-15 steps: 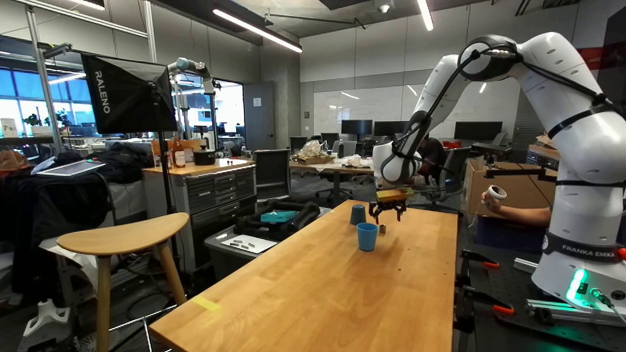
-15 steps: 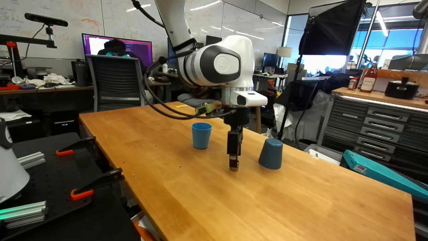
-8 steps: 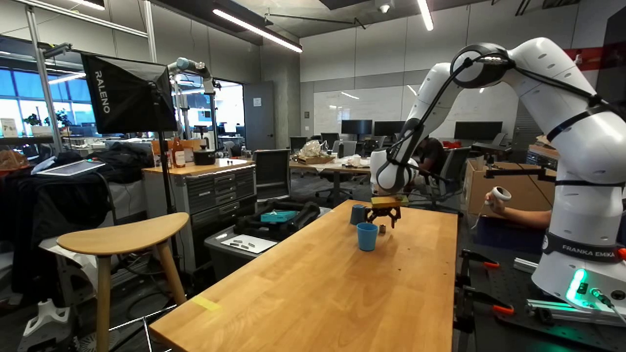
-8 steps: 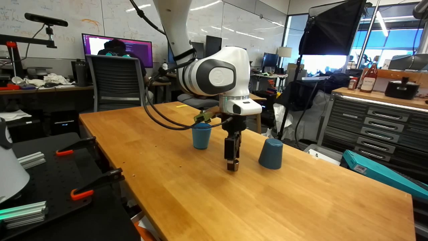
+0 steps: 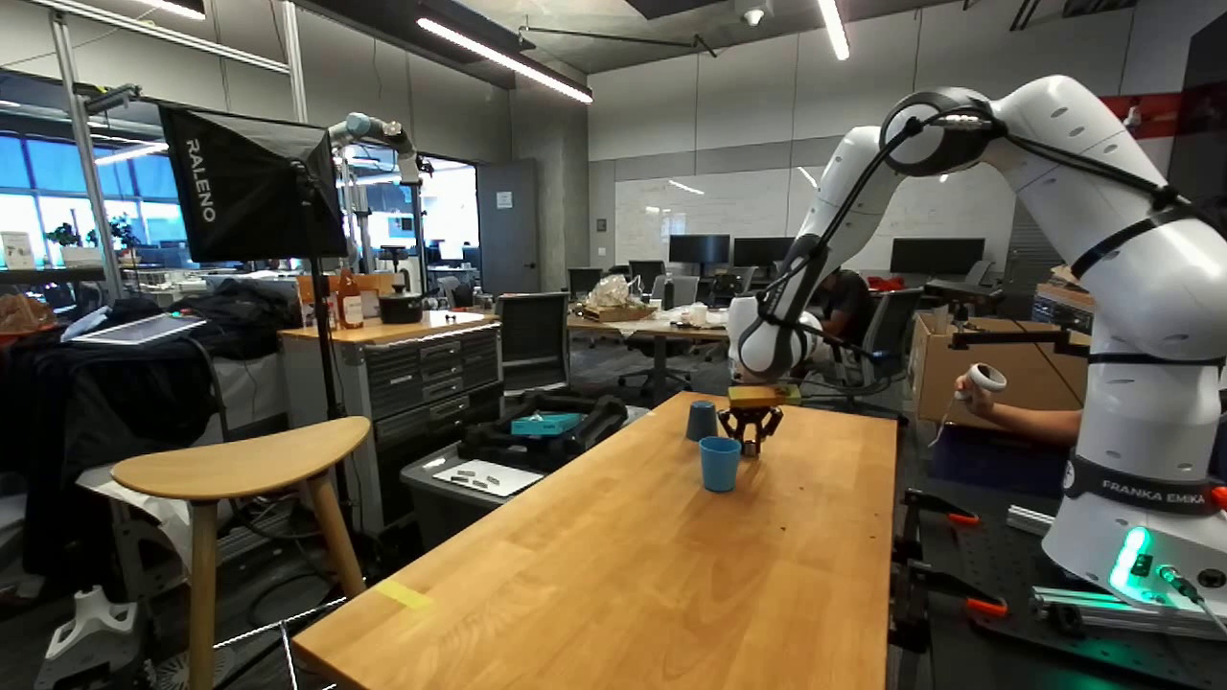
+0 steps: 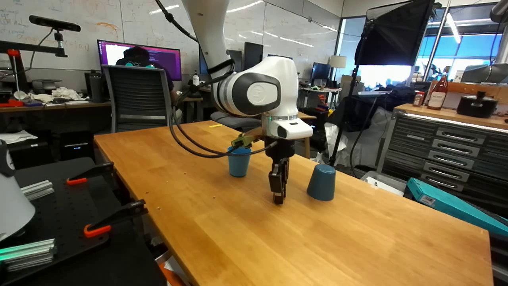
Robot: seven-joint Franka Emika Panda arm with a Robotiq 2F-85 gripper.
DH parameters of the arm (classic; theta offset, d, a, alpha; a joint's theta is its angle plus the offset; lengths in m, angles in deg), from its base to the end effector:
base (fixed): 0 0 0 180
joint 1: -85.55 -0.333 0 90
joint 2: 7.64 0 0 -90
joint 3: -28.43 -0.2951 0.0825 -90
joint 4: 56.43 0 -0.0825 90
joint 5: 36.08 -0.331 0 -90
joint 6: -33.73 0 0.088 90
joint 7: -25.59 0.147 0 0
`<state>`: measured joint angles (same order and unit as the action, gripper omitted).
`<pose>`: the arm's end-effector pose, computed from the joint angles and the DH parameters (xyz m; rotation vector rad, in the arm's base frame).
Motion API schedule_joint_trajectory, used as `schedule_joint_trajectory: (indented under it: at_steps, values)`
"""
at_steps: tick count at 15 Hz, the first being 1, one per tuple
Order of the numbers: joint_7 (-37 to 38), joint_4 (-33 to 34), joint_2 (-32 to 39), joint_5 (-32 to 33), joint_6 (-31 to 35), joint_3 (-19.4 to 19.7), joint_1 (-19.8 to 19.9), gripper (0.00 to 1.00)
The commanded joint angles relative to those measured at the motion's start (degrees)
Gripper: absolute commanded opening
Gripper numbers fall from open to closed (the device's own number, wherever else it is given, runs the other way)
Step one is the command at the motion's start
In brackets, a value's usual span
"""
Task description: Place the silver object inside the light blue cup
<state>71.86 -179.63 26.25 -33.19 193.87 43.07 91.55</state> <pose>0.5011 -0.1942 0.1270 2.5761 -1.5339 0.1530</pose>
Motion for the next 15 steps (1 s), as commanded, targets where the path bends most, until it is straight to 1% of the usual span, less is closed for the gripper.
schedule_joint_trajectory:
  at_steps: [1,2,5,9,11,13,15]
  values:
    - [-1.3,0.83,1.45,-1.38,1.46,3.07,-2.36,0.09]
    - [-1.49,0.74,1.31,-1.32,1.11,3.22,-2.34,0.12]
    - [-2.62,0.24,-0.01,-1.64,-0.26,2.88,-1.93,0.11]
    - [-7.21,-3.72,-8.39,-2.24,-2.65,0.72,-1.54,0.11]
    - [-10.67,-2.79,-12.07,-3.31,-6.79,-1.07,-0.69,0.11]
    - [-14.9,-2.3,-15.5,-5.93,-12.05,-3.55,0.12,0.11]
    - [-18.57,-1.82,-17.87,-8.84,-17.38,-5.36,0.03,0.11]
